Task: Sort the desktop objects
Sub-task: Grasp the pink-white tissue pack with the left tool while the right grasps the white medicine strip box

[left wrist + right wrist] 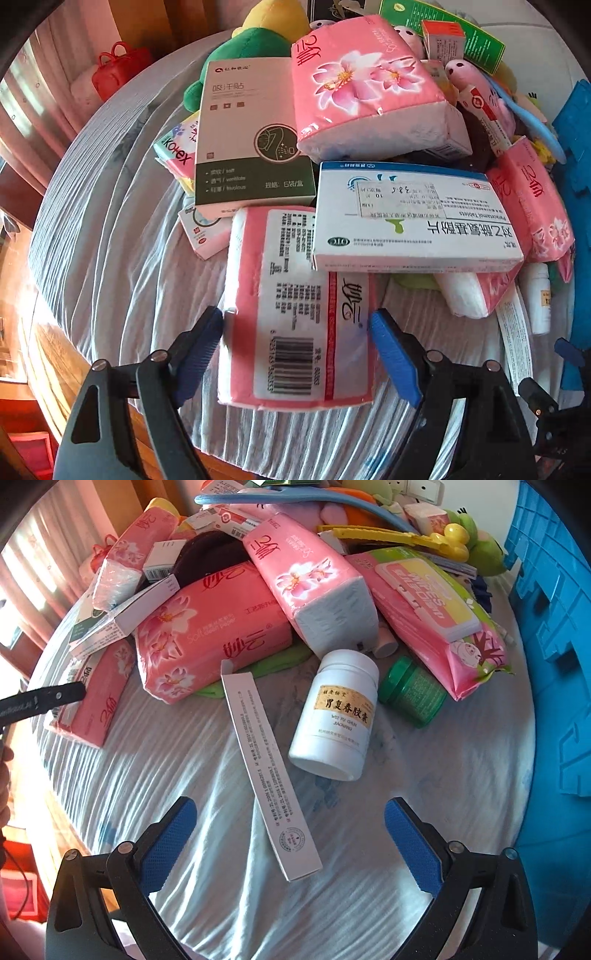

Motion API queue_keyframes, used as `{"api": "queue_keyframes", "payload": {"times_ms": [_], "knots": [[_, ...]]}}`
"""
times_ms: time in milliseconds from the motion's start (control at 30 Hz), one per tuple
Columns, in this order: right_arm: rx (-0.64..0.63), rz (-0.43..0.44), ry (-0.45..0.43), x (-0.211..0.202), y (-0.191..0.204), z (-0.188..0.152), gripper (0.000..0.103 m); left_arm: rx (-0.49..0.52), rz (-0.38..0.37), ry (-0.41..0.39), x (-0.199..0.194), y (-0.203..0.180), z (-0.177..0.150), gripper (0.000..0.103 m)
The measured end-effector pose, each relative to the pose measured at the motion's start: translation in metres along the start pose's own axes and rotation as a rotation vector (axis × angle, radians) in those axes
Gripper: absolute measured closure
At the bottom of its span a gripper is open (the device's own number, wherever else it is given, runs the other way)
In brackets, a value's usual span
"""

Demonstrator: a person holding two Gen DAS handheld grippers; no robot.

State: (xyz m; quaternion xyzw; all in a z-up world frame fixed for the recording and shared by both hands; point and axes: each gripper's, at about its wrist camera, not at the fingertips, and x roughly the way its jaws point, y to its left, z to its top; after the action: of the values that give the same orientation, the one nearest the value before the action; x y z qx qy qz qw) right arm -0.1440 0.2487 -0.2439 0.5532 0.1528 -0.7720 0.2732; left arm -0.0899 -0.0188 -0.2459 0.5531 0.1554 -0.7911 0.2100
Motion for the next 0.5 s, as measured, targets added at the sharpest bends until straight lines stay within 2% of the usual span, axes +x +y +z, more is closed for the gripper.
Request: {"api": "queue_keyframes", "payload": {"times_ms": [167, 200, 300, 500], "knots": [[0.007, -0.01, -0.002, -0.002, 0.004, 0.008, 0.0, 0.058, 0.079, 0.036, 0.017, -0.013, 0.007, 0.013], [0.005, -0.014, 0.002, 0.0, 0.006, 0.01, 0.006, 0.077, 0.088, 0.035, 0.017, -0.014, 0.005, 0.013], [0.003, -0.019, 0.023, 0.006, 0.009, 0.012, 0.032, 0.101, 0.068, 0.018, 0.014, -0.012, 0.001, 0.014], [-0.001, -0.001, 0.057, 0.023, 0.015, 0.015, 0.037, 0.106, 0.046, 0.022, 0.016, -0.008, 0.001, 0.014]]}}
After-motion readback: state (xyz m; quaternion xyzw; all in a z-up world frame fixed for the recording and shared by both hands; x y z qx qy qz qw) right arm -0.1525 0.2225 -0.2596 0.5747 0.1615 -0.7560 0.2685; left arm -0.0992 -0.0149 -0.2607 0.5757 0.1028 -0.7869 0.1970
